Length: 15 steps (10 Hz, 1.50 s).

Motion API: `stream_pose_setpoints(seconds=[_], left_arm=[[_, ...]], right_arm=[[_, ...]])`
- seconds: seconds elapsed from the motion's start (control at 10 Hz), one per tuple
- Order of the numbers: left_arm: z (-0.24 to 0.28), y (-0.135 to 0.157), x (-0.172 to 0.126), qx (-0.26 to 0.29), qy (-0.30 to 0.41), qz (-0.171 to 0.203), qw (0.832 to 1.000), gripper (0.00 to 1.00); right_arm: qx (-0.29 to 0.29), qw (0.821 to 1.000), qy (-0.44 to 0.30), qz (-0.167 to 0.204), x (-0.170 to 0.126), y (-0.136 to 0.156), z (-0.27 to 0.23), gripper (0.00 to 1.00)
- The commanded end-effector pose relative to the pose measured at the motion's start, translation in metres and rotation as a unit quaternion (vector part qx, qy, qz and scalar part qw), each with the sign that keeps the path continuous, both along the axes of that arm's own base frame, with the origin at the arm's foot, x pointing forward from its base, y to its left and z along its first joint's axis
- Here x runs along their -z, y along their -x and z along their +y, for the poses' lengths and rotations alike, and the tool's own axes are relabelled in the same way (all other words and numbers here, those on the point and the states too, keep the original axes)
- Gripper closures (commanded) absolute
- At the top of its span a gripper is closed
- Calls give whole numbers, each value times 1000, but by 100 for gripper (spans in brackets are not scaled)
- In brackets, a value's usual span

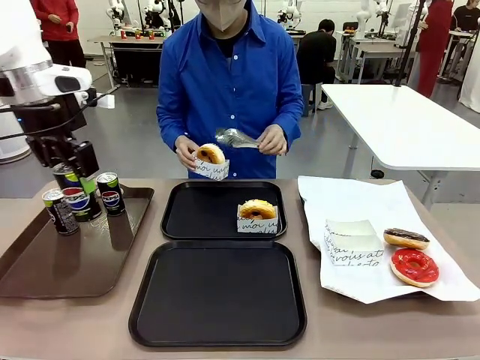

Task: Set up donuts and drinks on trays.
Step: Pick up one Pepsi coke and place it on the Flat Tray.

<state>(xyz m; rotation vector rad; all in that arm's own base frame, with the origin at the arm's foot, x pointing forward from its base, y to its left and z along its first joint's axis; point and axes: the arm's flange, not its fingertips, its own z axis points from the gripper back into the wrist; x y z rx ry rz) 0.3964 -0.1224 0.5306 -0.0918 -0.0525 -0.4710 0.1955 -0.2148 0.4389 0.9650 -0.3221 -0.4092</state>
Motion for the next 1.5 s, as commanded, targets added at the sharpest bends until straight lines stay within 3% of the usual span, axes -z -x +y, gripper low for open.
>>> stream_pose_setpoints(seconds=[0.0, 0.7, 1.0, 1.4], left_arm=[[-24, -16, 1, -19, 7, -3, 1000, 42], [-76, -60, 19, -32, -17, -1, 999, 42], [-113, -97, 37, -82, -37, -51, 995, 42], [-143, -136, 84, -102, -26, -72, 992, 42]], right_arm=[[-2, 1000, -2, 3, 0, 1, 0, 0], [-2, 1000, -2, 3, 0, 1, 0, 0], [-2, 1000, -2, 3, 0, 1, 0, 0], [-2, 1000, -2, 3, 0, 1, 0, 0]])
